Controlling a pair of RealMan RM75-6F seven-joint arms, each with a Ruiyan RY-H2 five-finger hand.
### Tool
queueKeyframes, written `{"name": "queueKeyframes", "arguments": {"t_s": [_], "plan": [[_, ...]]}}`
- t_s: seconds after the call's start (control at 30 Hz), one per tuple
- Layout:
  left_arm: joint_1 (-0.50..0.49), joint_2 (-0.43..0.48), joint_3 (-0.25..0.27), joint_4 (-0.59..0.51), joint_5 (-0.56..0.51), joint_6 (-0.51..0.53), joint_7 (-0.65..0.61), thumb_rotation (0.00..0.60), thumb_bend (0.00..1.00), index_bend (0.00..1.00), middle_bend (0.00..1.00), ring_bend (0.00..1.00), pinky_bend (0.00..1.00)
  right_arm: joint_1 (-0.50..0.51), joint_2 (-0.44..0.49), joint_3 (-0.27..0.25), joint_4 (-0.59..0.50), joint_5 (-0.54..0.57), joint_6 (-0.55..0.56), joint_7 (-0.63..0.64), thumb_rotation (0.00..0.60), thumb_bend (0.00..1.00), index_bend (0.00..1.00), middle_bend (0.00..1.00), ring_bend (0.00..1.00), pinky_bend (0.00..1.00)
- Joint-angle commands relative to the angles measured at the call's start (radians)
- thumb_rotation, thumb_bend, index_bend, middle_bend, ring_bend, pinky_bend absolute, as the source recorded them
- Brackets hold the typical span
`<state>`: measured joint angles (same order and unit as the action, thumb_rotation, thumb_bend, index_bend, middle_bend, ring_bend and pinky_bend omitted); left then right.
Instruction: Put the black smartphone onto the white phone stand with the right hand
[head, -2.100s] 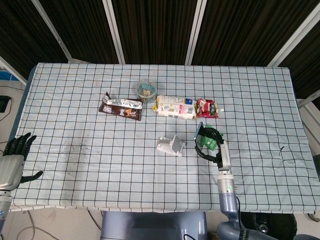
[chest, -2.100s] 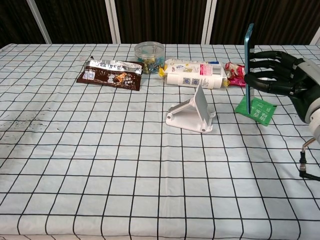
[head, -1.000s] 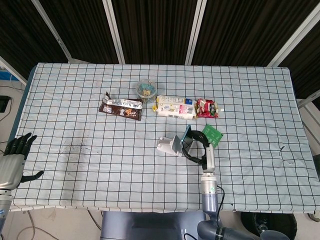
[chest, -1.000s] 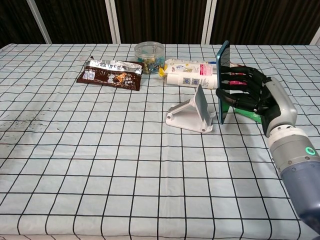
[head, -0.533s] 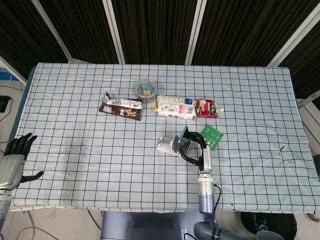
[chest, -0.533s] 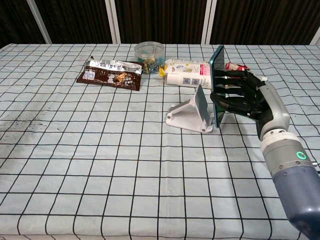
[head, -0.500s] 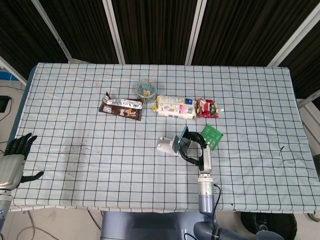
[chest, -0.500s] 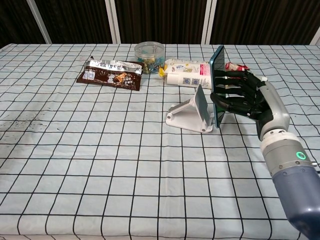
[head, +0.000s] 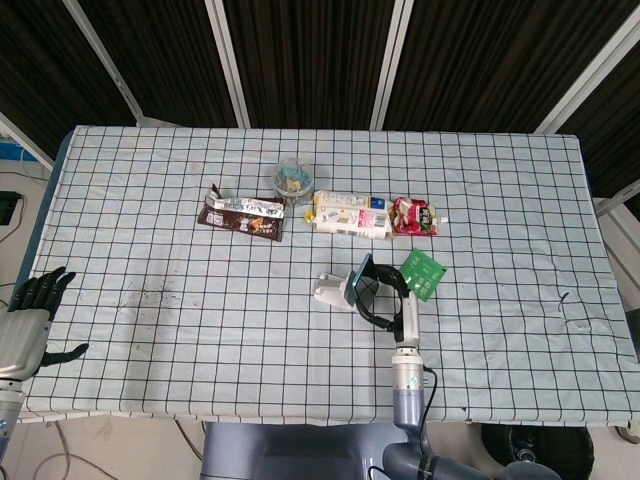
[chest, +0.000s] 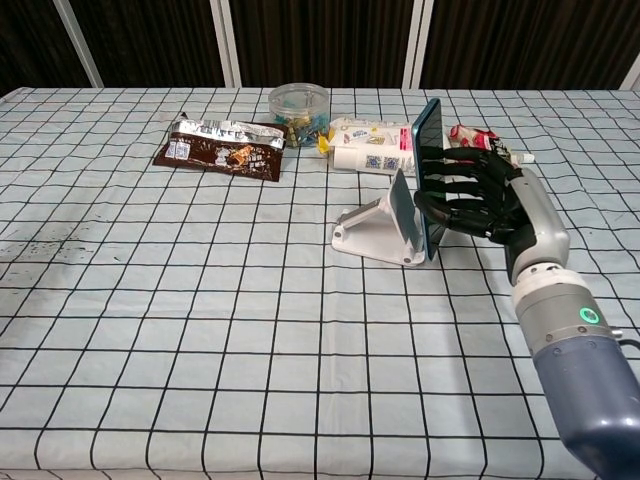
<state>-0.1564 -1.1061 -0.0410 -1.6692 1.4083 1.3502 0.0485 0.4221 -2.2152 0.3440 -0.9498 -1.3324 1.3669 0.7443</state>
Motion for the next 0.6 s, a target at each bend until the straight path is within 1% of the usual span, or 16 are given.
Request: {"name": "queueKeyframes", "arguments": {"t_s": [0.03,0.17,0.6], "plan": [[0.0,0.001,0.0,-0.001,0.0,-0.001,-0.001,0.6,0.0,0.0,0.0,0.0,0.0,0.003,-0.002,0.005,-0.003,0.001,0.0,-0.003,0.6,0.47,0.7,0.66,0.4,0.28],[-0.001,0.002,0.0,-0.001,-0.001,-0.002,-0.005,0.6,0.0,0.0,0.0,0.0,0.0,0.007,-0.002,0.016,-0.012,0.002,0.005,-0.005,0.6,0.47,0.7,0.66,0.4,0.28],[-0.002,0.004,0.002,-0.002,0.002,-0.003,-0.01,0.6,0.0,0.0,0.0,0.0,0.0,0.003,-0.004,0.017,-0.046,0.0,0.013,-0.011,0.6,0.47,0.7,0.66,0.4,0.28]]}}
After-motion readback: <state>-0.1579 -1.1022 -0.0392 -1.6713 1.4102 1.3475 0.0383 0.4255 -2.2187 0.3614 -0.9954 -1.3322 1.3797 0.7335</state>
